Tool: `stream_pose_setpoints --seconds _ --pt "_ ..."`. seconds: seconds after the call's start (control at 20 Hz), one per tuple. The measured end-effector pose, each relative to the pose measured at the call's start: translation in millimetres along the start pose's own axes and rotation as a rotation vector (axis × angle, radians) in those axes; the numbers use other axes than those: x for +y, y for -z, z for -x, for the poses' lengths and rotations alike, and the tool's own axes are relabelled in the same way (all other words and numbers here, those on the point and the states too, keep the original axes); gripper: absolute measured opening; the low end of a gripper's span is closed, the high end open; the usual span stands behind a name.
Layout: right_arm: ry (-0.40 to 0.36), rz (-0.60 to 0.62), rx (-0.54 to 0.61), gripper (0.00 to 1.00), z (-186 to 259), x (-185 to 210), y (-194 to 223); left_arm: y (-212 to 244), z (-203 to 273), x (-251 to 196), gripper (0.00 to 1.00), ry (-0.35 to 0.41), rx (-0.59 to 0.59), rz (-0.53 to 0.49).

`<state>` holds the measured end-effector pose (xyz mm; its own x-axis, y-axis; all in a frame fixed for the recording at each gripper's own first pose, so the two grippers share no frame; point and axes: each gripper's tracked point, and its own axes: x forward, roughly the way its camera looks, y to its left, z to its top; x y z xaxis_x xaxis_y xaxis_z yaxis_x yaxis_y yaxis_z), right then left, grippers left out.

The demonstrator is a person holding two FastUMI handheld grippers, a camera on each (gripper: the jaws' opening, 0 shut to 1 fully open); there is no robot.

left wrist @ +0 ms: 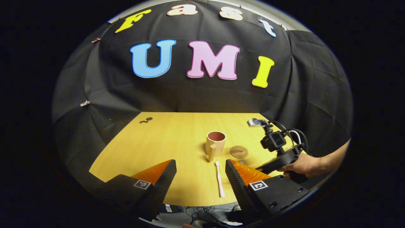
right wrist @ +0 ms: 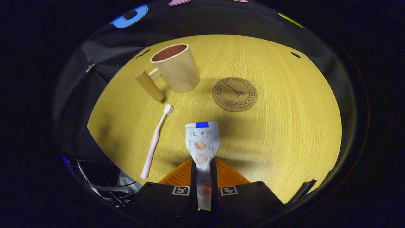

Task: Put the toothbrush and toothpaste on the desktop into the cup, then pick up the cup and place it on the coaster on the desktop.

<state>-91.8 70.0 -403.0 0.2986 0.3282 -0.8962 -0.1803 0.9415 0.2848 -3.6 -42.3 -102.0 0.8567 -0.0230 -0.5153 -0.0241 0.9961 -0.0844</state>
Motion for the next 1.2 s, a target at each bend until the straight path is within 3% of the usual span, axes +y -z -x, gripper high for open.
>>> stream_pose_setpoints --seconds 0.25,0.55,0.85,1.2 --pt "-0.131 -0.046 -0.19 0.2 62.3 -16.2 -21.4 29.5 -44.6 -33.4 0.92 0.022 0.123 -0.002" --pt "-0.208 -0.141 -0.312 0.19 136.4 -60.1 -32.0 76.9 -103.8 -61.6 0.9 -0.004 0.268 -0.031" --pt "-0.227 -0.175 -0.383 0.19 179.6 -108.8 -36.5 108.2 -149.0 -56.8 0.81 -0.081 0.389 -0.047" --pt "-0.214 -0.216 -0.41 0.19 185.2 -147.5 -41.4 130.4 -168.1 -49.7 0.79 -0.115 0.489 -0.069"
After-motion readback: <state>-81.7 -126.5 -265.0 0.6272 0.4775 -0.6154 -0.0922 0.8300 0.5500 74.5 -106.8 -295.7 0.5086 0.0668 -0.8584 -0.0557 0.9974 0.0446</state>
